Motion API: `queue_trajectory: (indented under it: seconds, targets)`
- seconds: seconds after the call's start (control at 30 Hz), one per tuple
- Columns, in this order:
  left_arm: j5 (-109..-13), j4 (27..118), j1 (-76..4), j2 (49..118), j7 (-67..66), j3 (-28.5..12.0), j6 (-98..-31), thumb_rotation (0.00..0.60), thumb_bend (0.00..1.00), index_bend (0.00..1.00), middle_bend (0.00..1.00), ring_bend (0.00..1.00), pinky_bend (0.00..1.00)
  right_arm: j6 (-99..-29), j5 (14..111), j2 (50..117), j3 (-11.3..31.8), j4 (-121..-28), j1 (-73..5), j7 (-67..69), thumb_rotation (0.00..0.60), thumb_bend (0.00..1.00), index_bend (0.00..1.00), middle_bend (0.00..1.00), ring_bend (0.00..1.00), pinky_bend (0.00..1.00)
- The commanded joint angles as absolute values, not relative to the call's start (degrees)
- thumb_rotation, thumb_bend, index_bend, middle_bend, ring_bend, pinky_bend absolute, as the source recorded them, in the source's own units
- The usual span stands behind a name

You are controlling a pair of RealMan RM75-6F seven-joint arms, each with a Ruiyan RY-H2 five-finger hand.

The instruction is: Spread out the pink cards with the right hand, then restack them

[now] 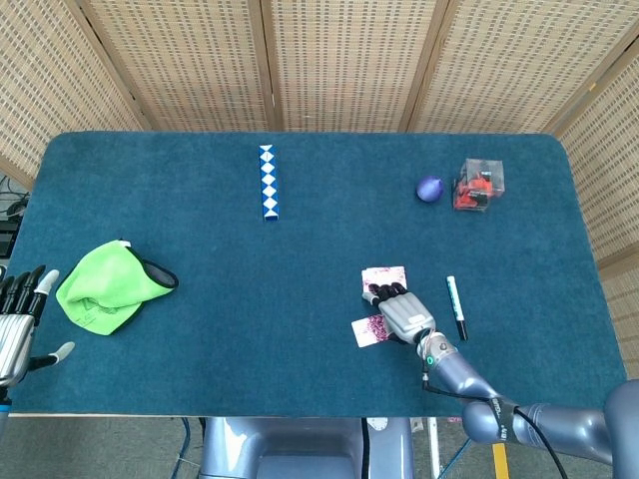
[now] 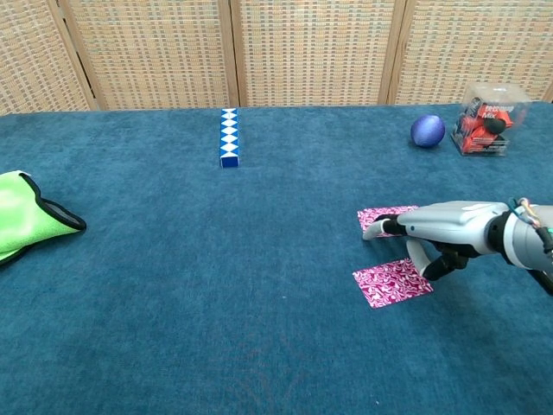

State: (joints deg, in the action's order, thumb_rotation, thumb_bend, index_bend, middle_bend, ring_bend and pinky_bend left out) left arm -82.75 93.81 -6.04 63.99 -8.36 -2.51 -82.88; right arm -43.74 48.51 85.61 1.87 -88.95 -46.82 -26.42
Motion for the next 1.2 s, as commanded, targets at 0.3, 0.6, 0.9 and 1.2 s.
queue_trajectory:
  seconds: [0.3,0.6,0.9,1.2]
  targets:
    - [-82.72,93.80,-6.06,63.96,-8.26,-2.50,-82.83,0.600,0.00,0.00,0.00,0.00,0.00,-44.87,44.98,88.51,1.78,-91.36,-49.31,-29.42,0.600,1.00,0.08,0.05,0.00,0.00]
    - [-82.74,93.80,-6.09,63.87,-8.07,-2.47,-82.72,0.600,0.00,0.00,0.00,0.00,0.00,-46.15,43.17,89.42,1.60,-92.72,-50.63,-31.31,0.600,1.00,0.08,0.05,0.00,0.00]
    - [-82.77,93.85,-6.11,63.75,-7.76,-2.42,-82.63,0.600,0.00,0.00,0.00,0.00,0.00,-47.73,40.52,91.32,1.37,-94.37,-52.71,-34.10,0.600,1.00,0.08,0.05,0.00,0.00]
    - [-82.82,93.80,-6.11,63.68,-7.46,-2.39,-82.58,0.600,0.00,0.00,0.00,0.00,0.00,-49.63,39.05,92.26,1.70,-95.45,-53.96,-35.35,0.600,1.00,0.08,0.05,0.00,0.00]
